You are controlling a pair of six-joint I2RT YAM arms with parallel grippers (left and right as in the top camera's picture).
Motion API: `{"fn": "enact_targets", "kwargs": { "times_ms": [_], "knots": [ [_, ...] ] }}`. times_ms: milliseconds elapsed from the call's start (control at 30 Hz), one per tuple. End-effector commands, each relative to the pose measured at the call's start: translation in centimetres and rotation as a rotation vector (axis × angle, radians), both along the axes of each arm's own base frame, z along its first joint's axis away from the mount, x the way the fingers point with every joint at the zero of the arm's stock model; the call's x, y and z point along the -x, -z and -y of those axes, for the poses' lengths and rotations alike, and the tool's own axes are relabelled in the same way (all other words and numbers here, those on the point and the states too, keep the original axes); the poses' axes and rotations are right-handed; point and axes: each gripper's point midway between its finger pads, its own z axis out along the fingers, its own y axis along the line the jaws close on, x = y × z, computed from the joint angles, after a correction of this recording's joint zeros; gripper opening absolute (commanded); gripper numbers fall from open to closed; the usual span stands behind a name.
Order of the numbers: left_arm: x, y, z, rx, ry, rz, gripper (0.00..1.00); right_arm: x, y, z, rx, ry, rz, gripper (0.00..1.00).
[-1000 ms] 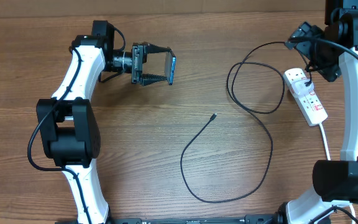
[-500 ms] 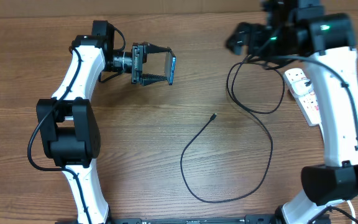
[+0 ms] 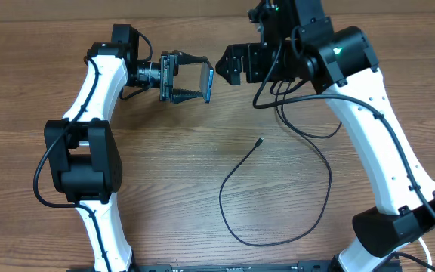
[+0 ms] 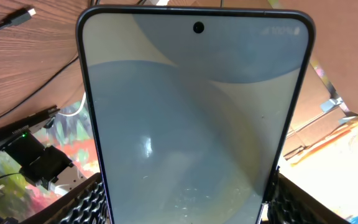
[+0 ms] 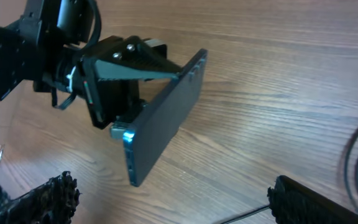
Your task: Plug charger to phone and switch on socket
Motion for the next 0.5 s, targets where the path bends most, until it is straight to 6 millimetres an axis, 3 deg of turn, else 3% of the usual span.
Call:
{"fn": "enact_targets", "kwargs": {
  "times_ms": [0,267,467],
  "knots": [
    [-0.1,-1.6,0.5,0.050,0.017,0.023,0.66,-0.2,-0.3,-0.5,-0.001,0.079,-0.006,1.00],
    [0.0,-1.6,0.8,0.050,0.021,0.016,0.66,-0.1,1.9,-3.5,0.116,0.184,0.024,1.00],
    [0.0,-1.6,0.8,0.051,0.022,0.015,0.66,-0.9,3.4,-3.2,0.205,0.407,0.060,0.94]
  ]
}}
